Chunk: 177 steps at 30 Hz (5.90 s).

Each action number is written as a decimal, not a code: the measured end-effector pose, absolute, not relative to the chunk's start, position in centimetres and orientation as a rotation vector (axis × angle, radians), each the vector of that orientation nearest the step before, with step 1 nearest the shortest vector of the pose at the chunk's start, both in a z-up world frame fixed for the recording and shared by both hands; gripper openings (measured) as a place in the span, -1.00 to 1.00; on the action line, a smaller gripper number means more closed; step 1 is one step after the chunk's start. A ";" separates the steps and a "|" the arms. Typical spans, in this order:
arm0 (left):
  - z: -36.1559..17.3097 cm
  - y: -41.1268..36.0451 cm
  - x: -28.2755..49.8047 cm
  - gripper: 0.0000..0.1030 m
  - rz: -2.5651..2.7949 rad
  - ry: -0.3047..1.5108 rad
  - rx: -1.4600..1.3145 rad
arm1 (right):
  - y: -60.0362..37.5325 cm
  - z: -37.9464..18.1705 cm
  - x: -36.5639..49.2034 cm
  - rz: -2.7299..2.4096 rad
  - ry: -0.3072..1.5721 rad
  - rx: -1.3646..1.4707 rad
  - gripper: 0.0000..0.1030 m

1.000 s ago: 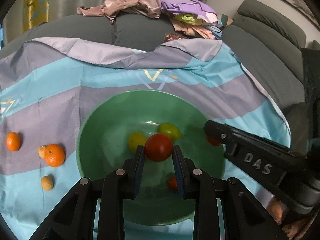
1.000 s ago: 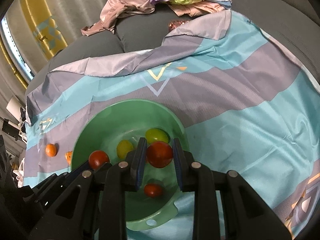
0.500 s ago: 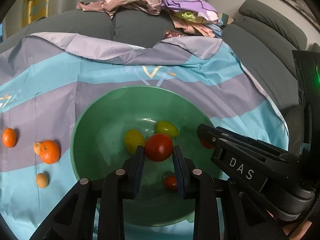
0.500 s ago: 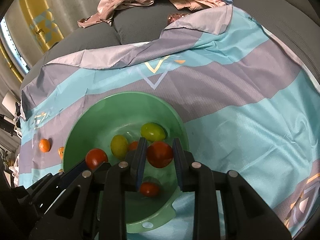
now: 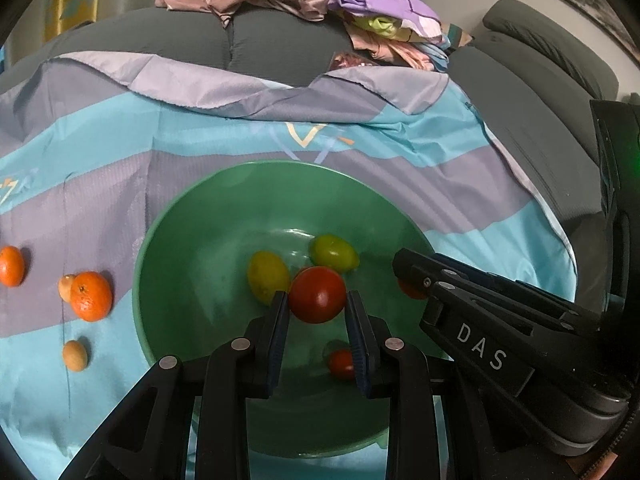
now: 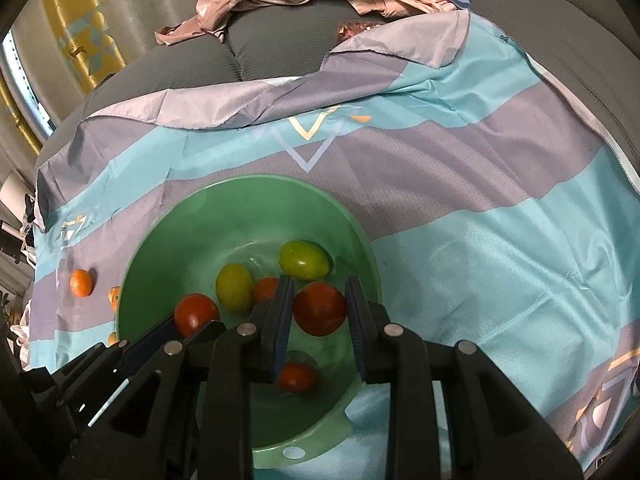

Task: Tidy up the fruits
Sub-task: 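Lower both held red tomatoes down into the green bowl, then open both grippers to drop the red tomatoes into the bowl, then move both grippers back toward the remaining fruit on the cloth, then grasp the small yellow fruit with the left gripper while the right gripper grasps the tan round fruit, then carry the small yellow fruit and tan fruit over the green bowl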

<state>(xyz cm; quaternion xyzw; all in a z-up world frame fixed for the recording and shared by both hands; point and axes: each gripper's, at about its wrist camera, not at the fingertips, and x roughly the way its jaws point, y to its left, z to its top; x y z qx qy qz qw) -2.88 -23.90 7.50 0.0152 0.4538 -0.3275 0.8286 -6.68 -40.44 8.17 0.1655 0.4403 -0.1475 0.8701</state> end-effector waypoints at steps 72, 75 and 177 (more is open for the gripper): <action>11.3 -0.9 2.0 0.01 -0.291 0.873 -0.084 | -34.2 10.3 -5.3 -0.240 0.840 0.171 0.11; 10.4 1.9 3.3 0.01 -0.237 0.866 -0.142 | -32.6 10.1 -4.8 -0.227 0.841 0.139 0.11; 3.9 2.7 2.0 -0.51 -0.273 1.061 -0.281 | -18.0 3.3 -1.1 0.163 0.997 0.106 -0.48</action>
